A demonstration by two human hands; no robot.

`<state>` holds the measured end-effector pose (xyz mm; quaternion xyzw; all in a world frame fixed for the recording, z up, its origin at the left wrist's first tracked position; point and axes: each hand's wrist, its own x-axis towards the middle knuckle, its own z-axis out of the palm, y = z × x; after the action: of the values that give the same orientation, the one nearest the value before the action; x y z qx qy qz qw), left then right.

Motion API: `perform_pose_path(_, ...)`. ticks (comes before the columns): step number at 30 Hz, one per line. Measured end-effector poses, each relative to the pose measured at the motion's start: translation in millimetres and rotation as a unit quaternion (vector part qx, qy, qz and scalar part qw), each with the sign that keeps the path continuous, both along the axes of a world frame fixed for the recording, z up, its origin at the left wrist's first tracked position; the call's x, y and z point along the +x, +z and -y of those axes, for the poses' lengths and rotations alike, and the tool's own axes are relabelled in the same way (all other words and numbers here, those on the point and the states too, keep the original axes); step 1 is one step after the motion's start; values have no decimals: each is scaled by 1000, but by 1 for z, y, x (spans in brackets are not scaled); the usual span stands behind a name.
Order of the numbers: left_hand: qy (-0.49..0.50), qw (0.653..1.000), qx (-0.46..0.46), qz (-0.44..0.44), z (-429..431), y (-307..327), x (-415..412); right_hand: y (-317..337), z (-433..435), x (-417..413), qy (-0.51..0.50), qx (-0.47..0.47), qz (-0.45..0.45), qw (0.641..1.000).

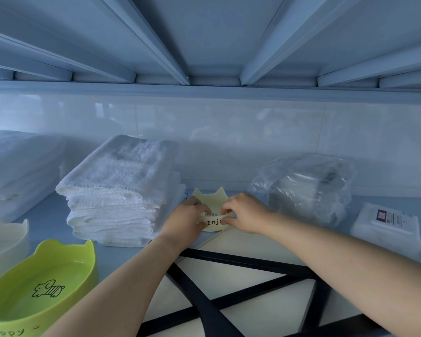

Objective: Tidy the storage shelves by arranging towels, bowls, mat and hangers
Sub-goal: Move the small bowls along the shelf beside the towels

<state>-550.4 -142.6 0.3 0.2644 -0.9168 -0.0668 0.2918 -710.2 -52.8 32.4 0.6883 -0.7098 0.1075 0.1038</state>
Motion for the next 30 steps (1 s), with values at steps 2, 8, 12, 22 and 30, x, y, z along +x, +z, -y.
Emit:
perform_pose_path(2,-1,1000,-15,-14,0,0,1,0,0,1,-10,-2,3,1000)
perform_pose_path(8,1,1000,-20,-4,-1,1,2,-2,0,4,-32,-12,11,999)
perform_pose_path(12,5,1000,-14,-3,-4,0,4,-6,2,5,-47,-12,20,999)
perform_pose_path(22,11,1000,-1,29,-4,2,6,6,0,5,-36,26,29,999)
perform_pose_path(30,-15,999,-18,-27,-21,36,26,47,-26,10,4,23,60,998)
